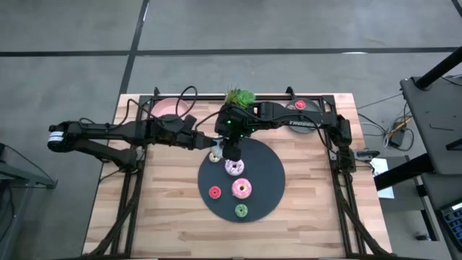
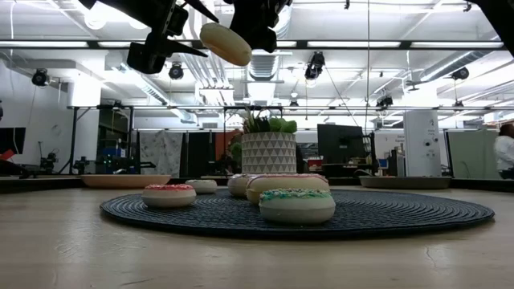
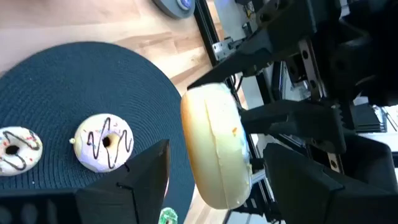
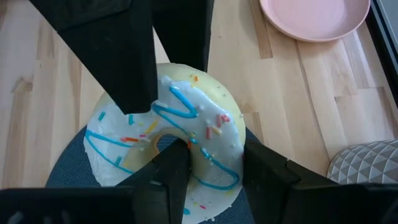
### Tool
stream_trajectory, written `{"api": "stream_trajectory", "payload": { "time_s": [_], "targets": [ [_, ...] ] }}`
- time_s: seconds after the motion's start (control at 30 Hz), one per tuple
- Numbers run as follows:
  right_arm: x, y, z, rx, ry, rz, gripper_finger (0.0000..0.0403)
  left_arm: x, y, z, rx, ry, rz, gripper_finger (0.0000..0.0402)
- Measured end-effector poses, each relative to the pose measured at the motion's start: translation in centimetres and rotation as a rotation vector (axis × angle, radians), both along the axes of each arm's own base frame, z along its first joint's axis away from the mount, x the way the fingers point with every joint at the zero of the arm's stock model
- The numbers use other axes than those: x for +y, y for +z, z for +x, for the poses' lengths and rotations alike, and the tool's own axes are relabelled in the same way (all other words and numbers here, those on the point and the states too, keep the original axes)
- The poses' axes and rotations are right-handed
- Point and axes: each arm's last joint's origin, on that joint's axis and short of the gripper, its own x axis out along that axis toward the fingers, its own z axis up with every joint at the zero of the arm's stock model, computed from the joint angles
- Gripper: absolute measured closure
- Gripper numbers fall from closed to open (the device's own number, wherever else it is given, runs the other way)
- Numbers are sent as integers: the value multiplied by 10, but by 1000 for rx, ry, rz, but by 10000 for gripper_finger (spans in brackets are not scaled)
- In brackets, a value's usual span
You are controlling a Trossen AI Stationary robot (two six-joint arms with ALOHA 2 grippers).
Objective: Pick & Place donuts
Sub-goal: Put the large white donut on the pink plate
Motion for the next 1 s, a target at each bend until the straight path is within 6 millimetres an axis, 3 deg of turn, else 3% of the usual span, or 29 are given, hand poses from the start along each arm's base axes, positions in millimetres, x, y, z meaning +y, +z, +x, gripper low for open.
{"api": "stream_trajectory", "payload": {
  "time_s": [0.67, 1.0],
  "targets": [
    [0, 0, 0, -3, -1, 0, 280, -1, -2, 7, 5, -25, -39, 171],
    [0, 0, 0, -3, 0, 0, 280, -1, -2, 8, 3, -23, -44, 221]
  ]
}}
